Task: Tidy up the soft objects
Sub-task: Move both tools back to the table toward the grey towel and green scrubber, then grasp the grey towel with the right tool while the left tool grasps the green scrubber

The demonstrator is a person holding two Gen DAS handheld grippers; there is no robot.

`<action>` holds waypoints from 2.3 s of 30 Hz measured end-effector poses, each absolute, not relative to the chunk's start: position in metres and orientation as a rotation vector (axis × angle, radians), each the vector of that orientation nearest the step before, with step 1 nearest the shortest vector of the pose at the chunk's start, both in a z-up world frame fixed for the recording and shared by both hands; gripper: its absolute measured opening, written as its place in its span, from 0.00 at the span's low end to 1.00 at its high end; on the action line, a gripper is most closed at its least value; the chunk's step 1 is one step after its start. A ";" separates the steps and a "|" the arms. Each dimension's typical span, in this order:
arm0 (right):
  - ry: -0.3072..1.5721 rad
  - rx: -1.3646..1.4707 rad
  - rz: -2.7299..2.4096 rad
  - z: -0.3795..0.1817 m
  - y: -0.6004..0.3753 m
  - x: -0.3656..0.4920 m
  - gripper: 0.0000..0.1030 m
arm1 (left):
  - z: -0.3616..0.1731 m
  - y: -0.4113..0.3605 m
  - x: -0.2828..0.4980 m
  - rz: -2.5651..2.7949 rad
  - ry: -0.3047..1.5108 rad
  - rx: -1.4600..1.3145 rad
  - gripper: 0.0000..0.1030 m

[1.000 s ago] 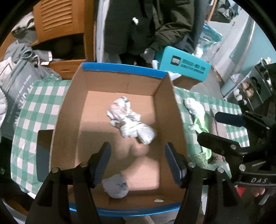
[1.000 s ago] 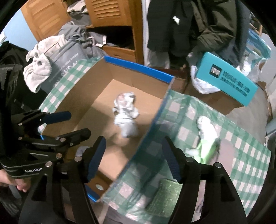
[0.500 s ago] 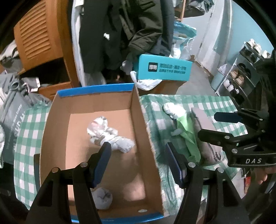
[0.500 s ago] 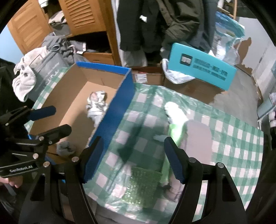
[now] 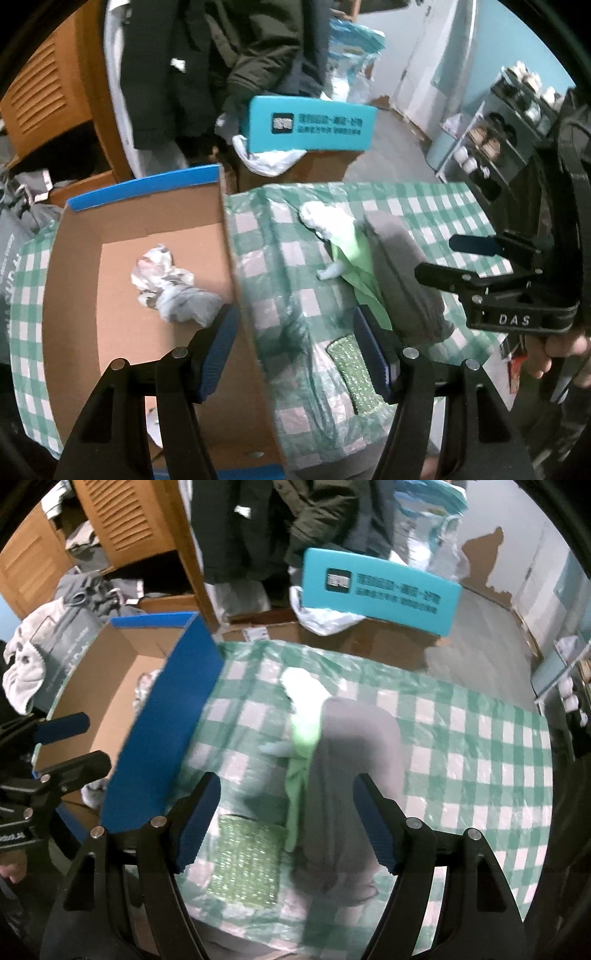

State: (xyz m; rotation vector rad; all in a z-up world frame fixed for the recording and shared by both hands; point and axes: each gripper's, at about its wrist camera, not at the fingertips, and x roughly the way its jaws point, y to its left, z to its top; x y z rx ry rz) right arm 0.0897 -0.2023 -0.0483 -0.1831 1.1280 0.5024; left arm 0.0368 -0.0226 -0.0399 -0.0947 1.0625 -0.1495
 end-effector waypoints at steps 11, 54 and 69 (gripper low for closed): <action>1.203 -0.167 0.430 -0.086 -0.237 0.097 0.74 | -0.076 -0.064 0.047 -0.184 1.185 -0.093 0.69; 1.318 -0.072 0.421 -0.139 -0.273 0.090 0.22 | -0.150 -0.107 0.056 -0.165 1.397 -0.104 0.77; 1.248 -0.029 0.396 -0.108 -0.296 0.068 0.21 | -0.169 -0.119 0.048 -0.084 1.441 -0.139 0.78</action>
